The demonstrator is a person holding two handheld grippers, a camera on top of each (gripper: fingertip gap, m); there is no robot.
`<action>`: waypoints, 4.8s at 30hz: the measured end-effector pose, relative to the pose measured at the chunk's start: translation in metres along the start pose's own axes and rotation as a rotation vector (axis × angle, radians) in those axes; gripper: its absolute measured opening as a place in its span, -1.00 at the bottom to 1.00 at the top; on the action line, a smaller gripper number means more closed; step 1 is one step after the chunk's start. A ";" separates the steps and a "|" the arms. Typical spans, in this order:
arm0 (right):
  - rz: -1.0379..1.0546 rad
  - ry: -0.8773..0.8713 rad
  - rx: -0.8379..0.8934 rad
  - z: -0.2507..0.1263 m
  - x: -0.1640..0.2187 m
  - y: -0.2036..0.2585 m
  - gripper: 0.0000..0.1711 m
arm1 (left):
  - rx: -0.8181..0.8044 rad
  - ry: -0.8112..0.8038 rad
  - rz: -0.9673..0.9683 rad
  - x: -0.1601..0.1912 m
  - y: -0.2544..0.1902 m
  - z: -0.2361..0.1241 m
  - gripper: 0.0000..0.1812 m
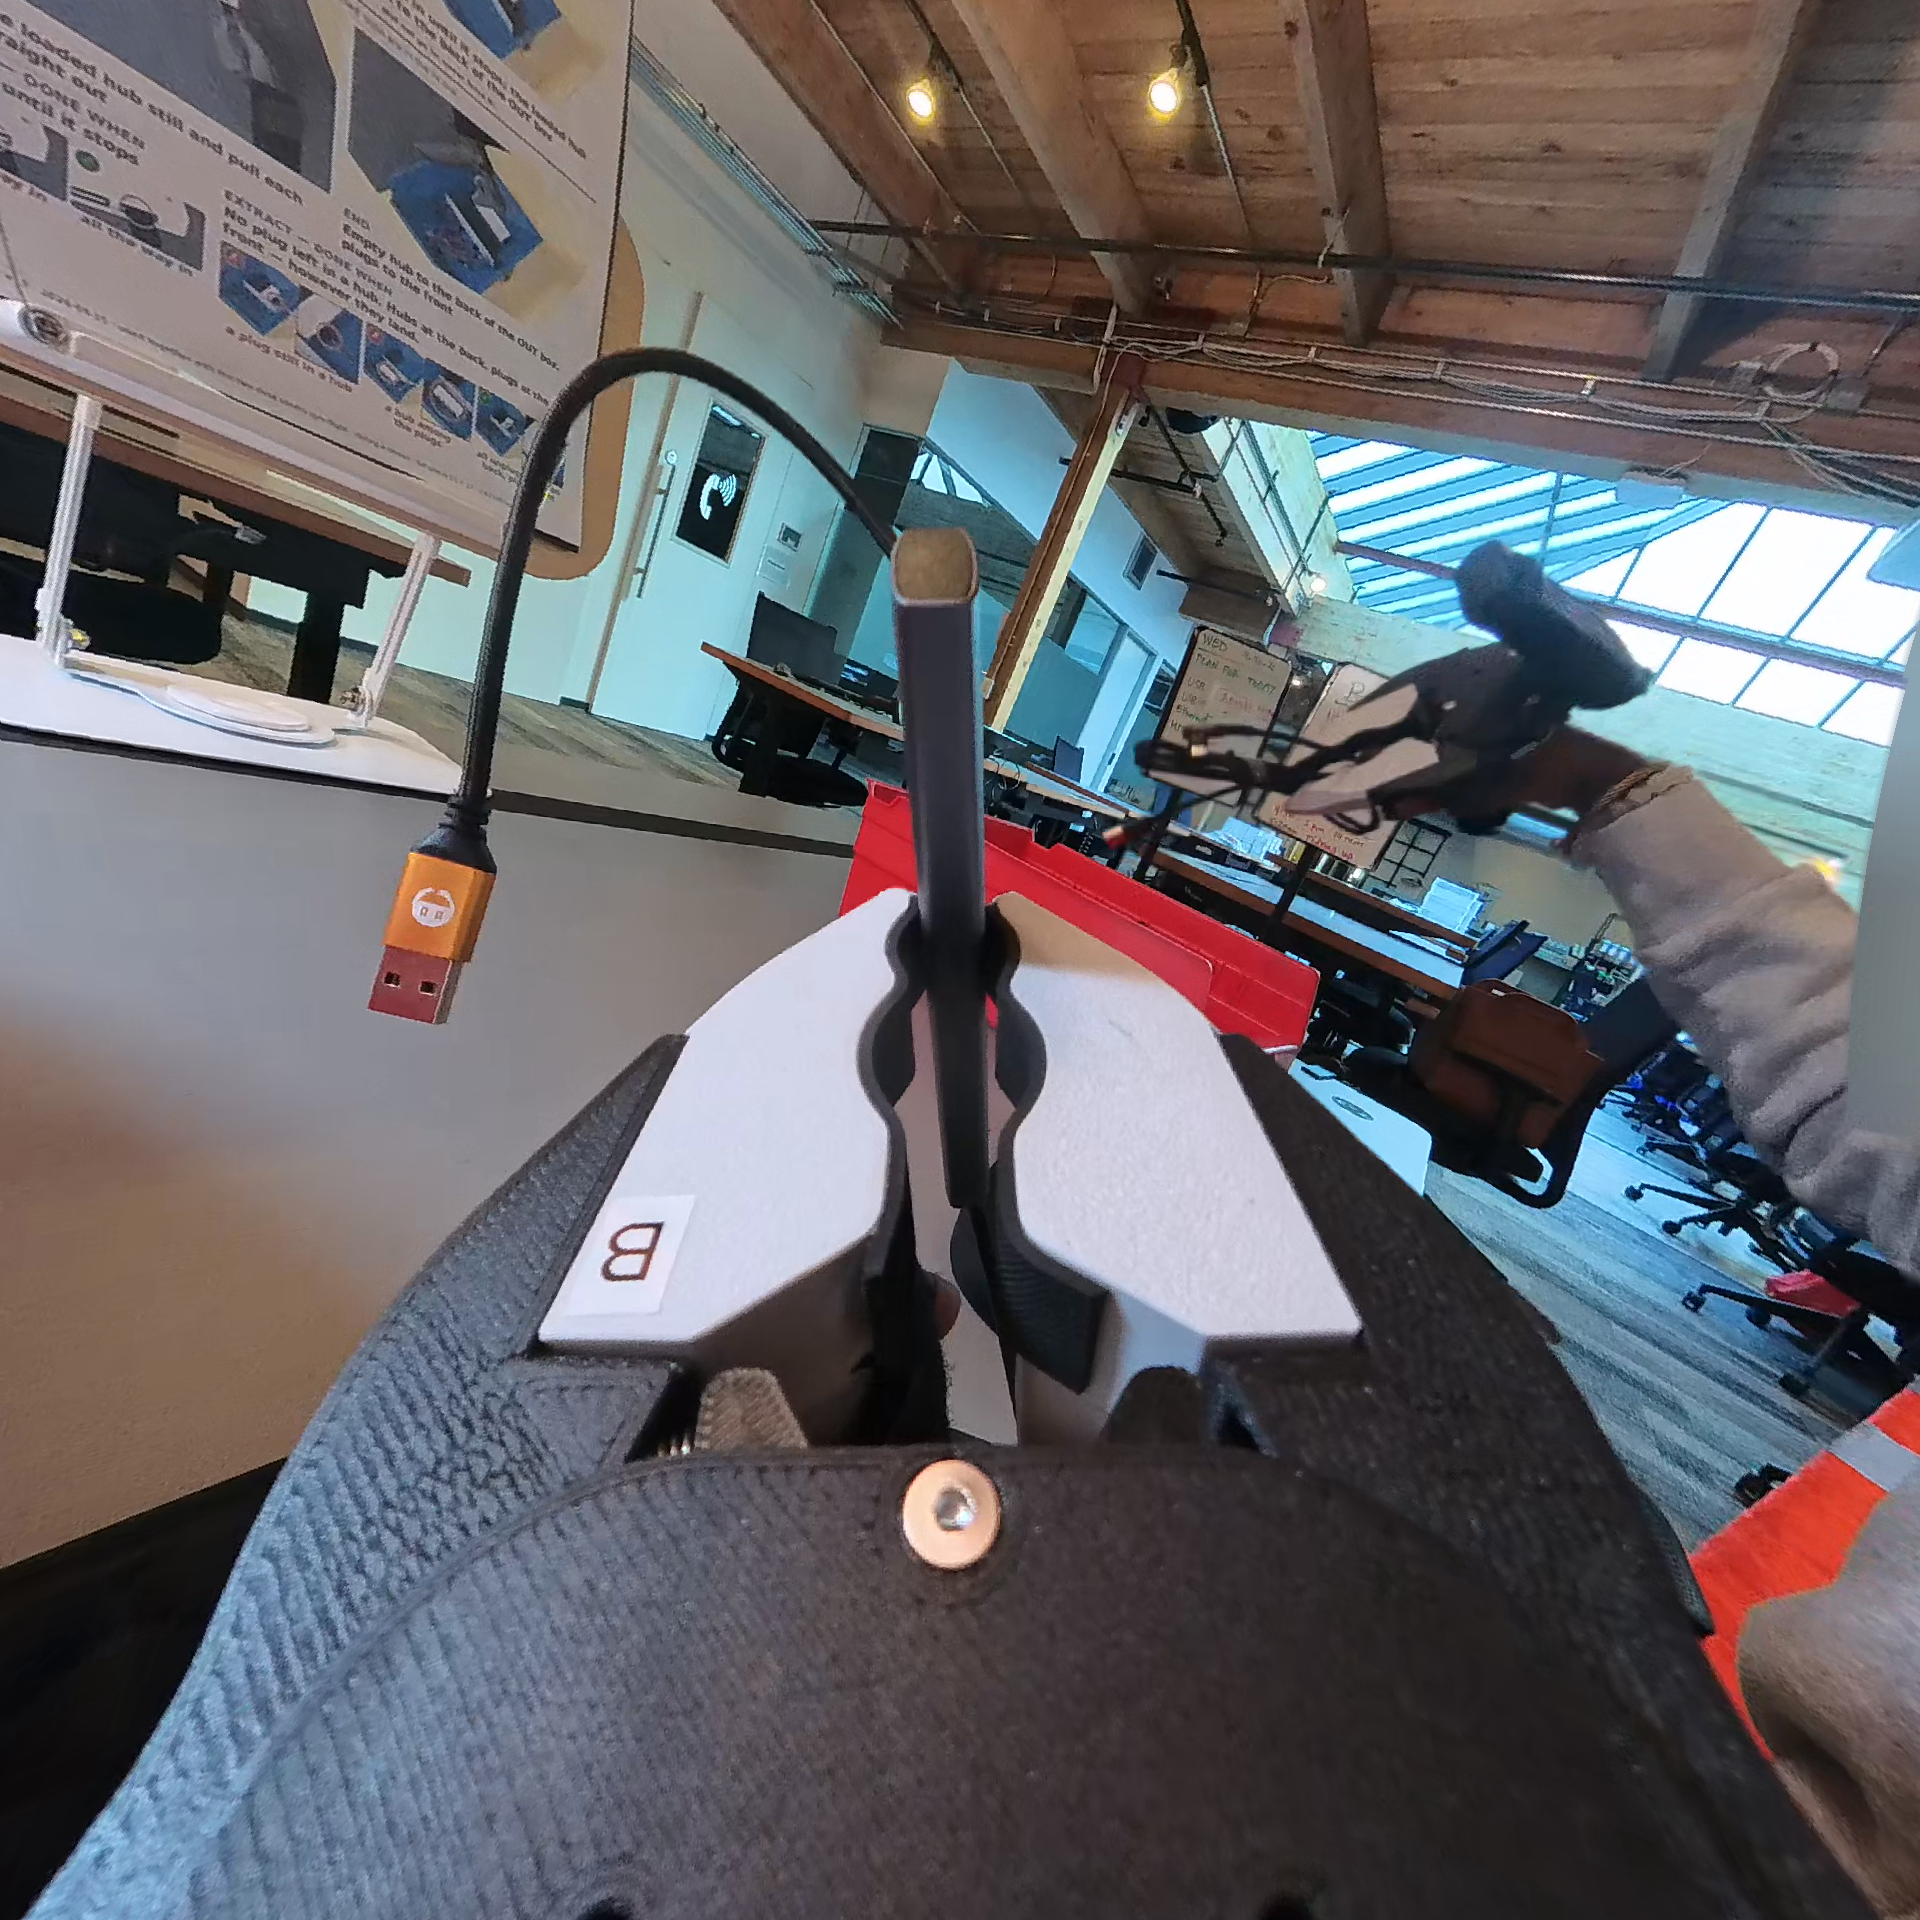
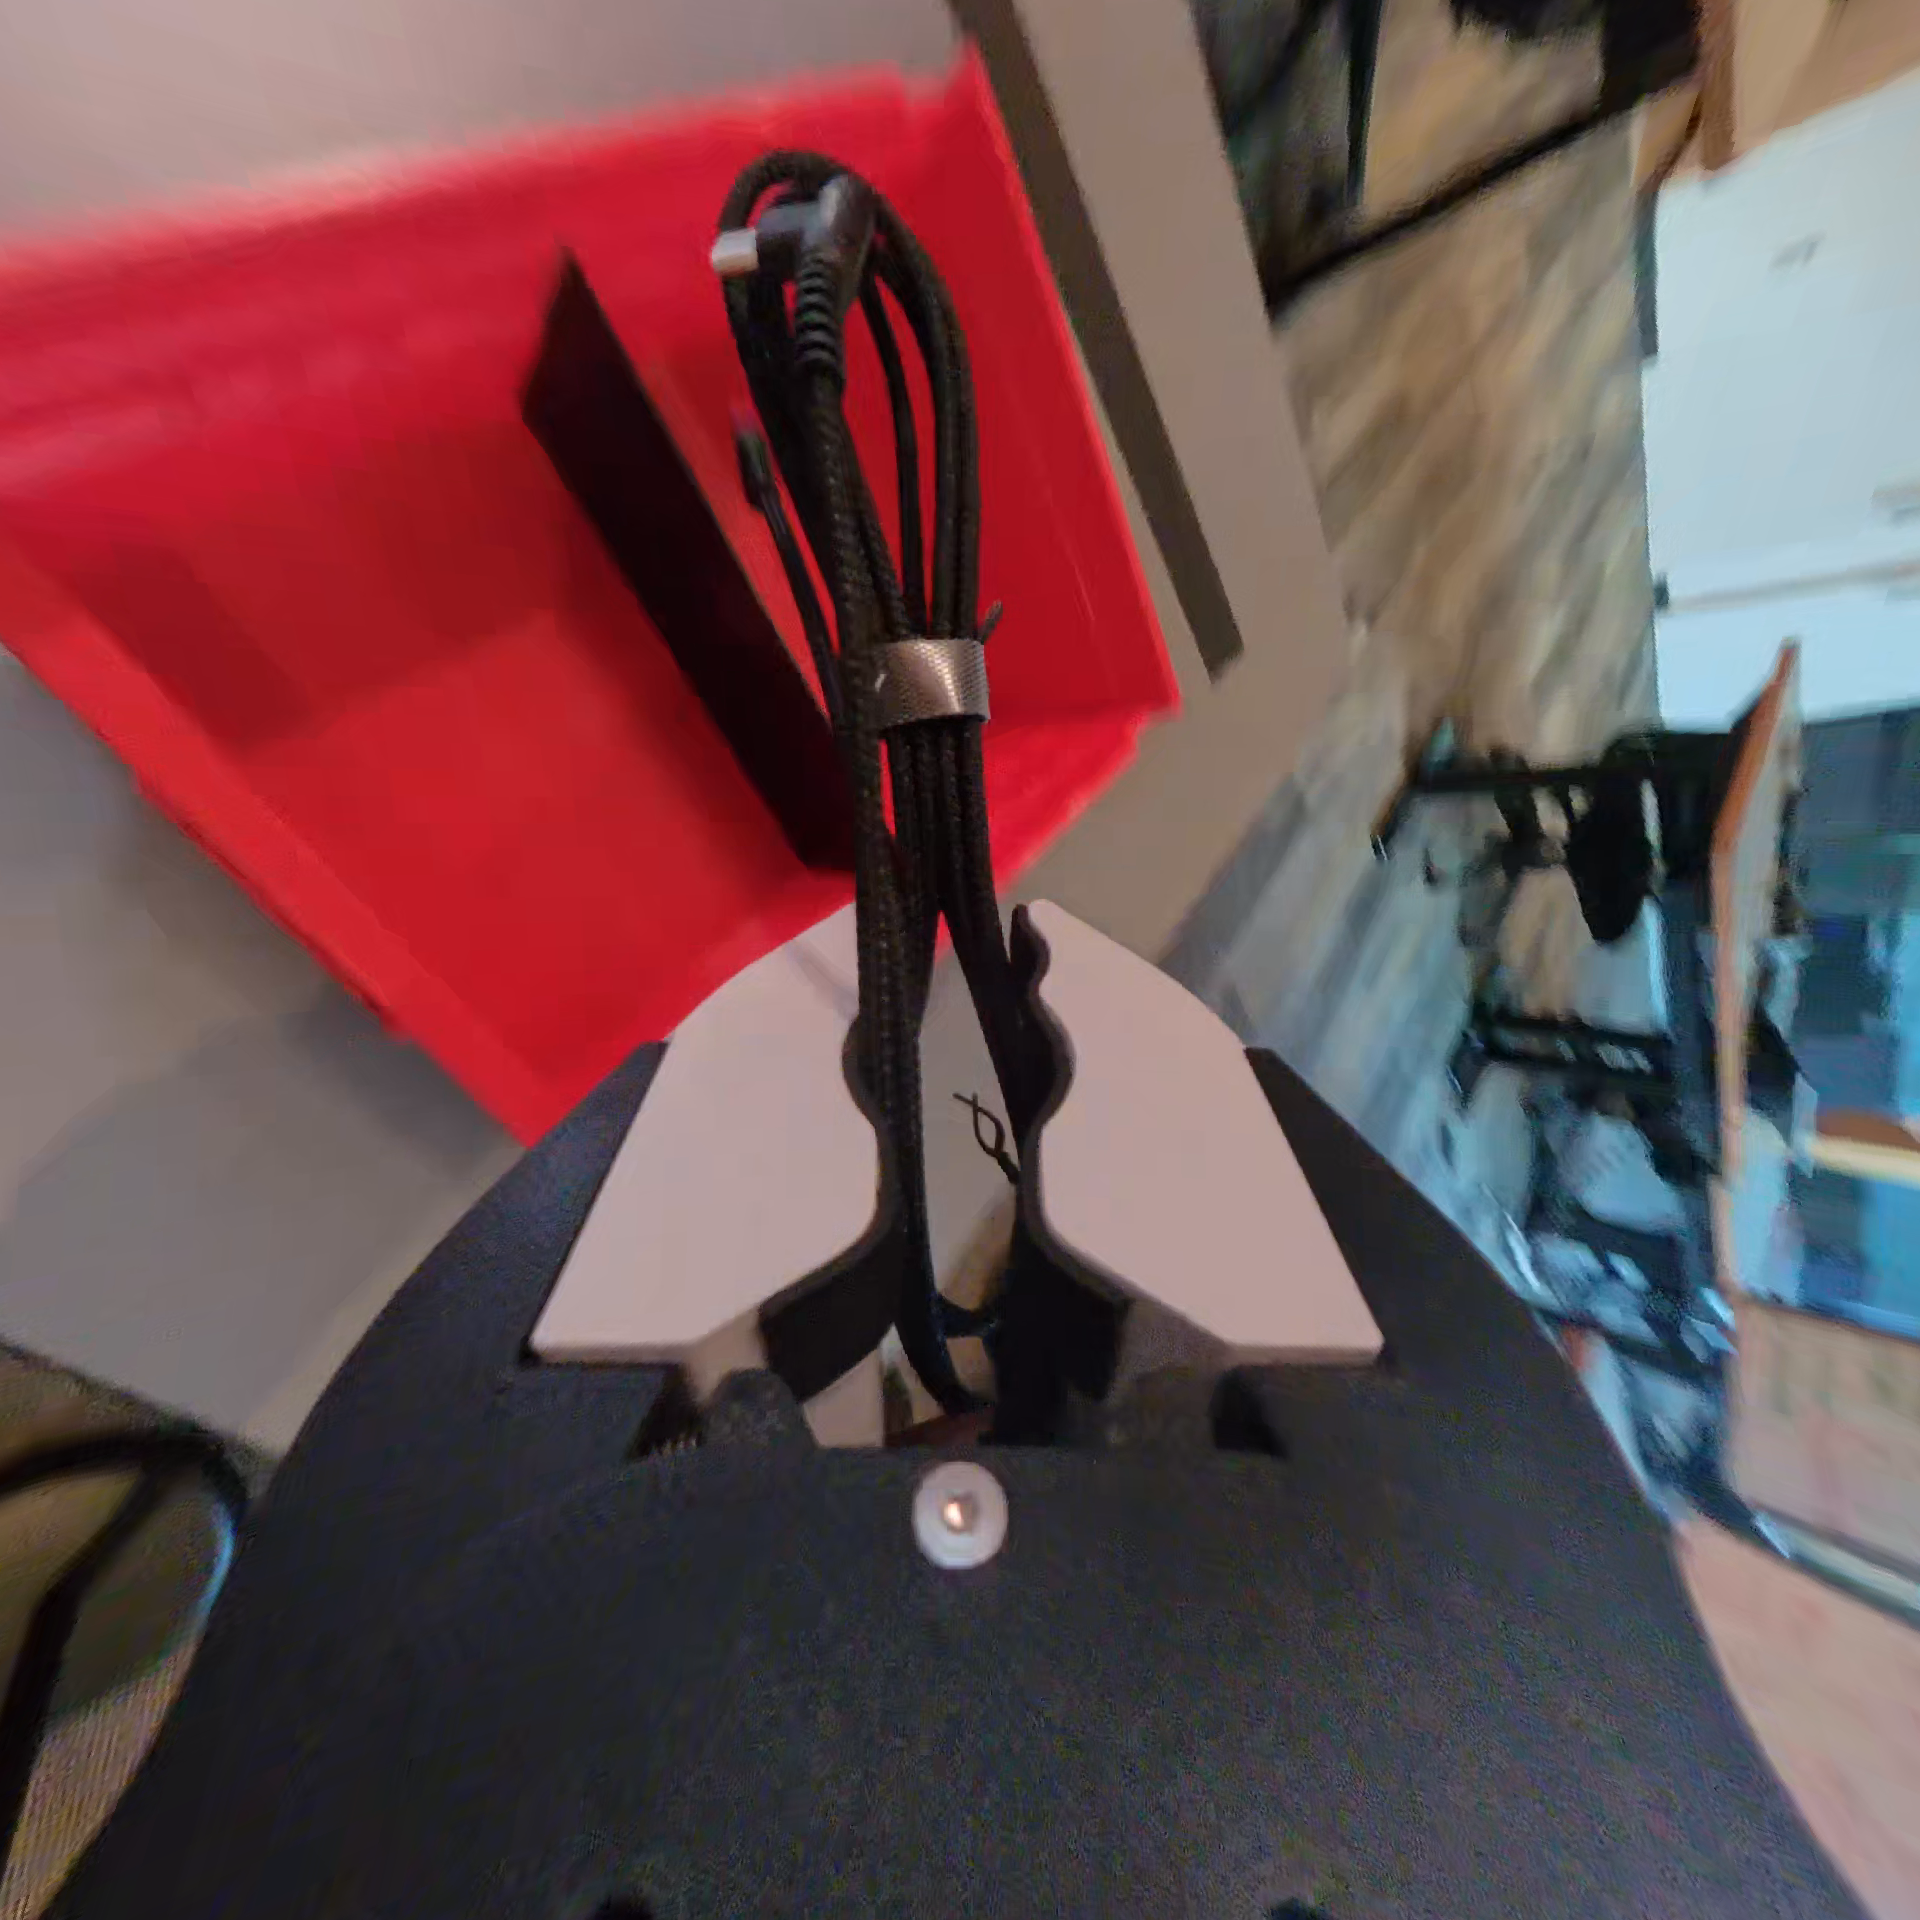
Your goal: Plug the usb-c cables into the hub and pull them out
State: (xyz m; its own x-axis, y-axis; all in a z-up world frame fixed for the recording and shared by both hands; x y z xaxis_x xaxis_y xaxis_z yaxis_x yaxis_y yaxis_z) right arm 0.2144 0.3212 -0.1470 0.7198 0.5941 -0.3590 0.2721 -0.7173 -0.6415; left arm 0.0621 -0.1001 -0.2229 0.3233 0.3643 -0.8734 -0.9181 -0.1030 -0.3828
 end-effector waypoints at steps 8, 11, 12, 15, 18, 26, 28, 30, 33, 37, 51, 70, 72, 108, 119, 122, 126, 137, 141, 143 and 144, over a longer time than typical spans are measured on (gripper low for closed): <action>-0.027 0.124 -0.309 0.089 0.031 0.102 -0.78 | 0.006 0.001 0.004 0.000 -0.001 0.000 -0.88; -0.102 0.248 -0.382 0.112 0.047 0.124 -0.79 | 0.005 0.005 0.001 0.001 -0.001 0.001 -0.88; -0.106 0.275 -0.406 0.116 0.048 0.128 -0.78 | 0.005 0.006 0.002 0.001 -0.001 0.001 -0.88; -0.059 0.316 -0.467 0.124 0.047 0.137 -0.68 | 0.006 0.012 0.003 0.002 -0.001 0.001 -0.88; -0.035 0.373 -0.442 0.124 0.050 0.133 -0.33 | 0.009 0.015 0.000 0.002 -0.001 0.001 -0.88; 0.409 -0.444 -0.205 0.027 -0.089 0.063 0.11 | 0.020 0.019 0.001 0.003 -0.003 0.001 -0.88; 0.515 -0.671 -0.229 -0.008 -0.130 0.069 0.05 | 0.021 0.021 0.005 0.003 -0.003 0.001 -0.88; 0.588 -0.740 -0.266 -0.017 -0.154 0.085 -0.08 | 0.024 0.018 0.009 0.003 -0.004 0.001 -0.88; 0.717 -1.019 -0.629 -0.046 -0.217 0.147 -0.46 | 0.045 0.013 0.020 0.002 -0.007 0.000 -0.88; 1.004 -1.027 -1.201 -0.044 -0.284 0.244 -0.44 | 0.056 0.015 0.061 0.003 -0.012 0.000 -0.88; 1.257 -1.021 -1.322 -0.034 -0.339 0.286 -0.88 | -0.221 0.053 0.541 0.007 -0.016 0.003 -0.82; 1.223 -1.064 -1.154 -0.023 -0.328 0.288 -0.87 | -0.408 0.007 0.954 0.006 -0.016 0.002 -0.88; 1.214 -1.074 -1.115 -0.021 -0.330 0.287 -0.87 | -0.417 0.006 0.947 0.006 -0.014 0.002 -0.88; 1.296 -1.118 -1.434 -0.039 -0.311 0.291 -0.46 | -0.298 -0.091 1.005 -0.002 -0.030 0.000 -0.88; 1.274 -1.175 -1.293 -0.037 -0.317 0.292 -0.88 | -0.334 -0.056 1.067 0.004 -0.029 0.002 -0.88; 1.252 -1.176 -1.307 -0.039 -0.322 0.291 -0.87 | -0.334 -0.081 1.043 0.000 -0.031 -0.001 -0.87; 1.294 -1.181 -1.350 -0.036 -0.322 0.286 -0.88 | -0.298 -0.105 1.012 -0.001 -0.034 -0.003 -0.88; 1.219 -1.263 -1.178 -0.045 -0.314 0.277 -0.87 | -0.135 -0.135 1.029 -0.019 -0.062 0.001 -0.80; 1.233 -1.244 -1.222 -0.046 -0.314 0.281 -0.87 | -0.172 -0.149 1.071 -0.015 -0.063 -0.002 -0.89; 1.270 -1.205 -1.312 -0.047 -0.315 0.281 -0.87 | -0.187 -0.148 1.088 -0.015 -0.064 -0.004 -0.89; 1.299 -1.183 -1.365 -0.046 -0.316 0.281 -0.87 | -0.193 -0.142 1.094 -0.014 -0.063 -0.004 -0.88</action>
State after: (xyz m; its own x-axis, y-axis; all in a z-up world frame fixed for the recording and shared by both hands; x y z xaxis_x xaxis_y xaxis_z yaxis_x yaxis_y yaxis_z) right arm 0.0926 -0.0848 -0.1830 0.3650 -0.7667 -0.5282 0.6322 -0.2124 0.7451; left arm 0.1160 -0.1028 -0.1878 -0.6765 0.0907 -0.7308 -0.6372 -0.5697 0.5191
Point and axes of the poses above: each gripper's, where its closed fingertips meet, z out along the fingers, x out of its underside, y = z × x across the jaws, the point moved 1 cm from there along -z, back along the fingers, and after that the axes turned 2 degrees about -y, right-handed, at the moved point
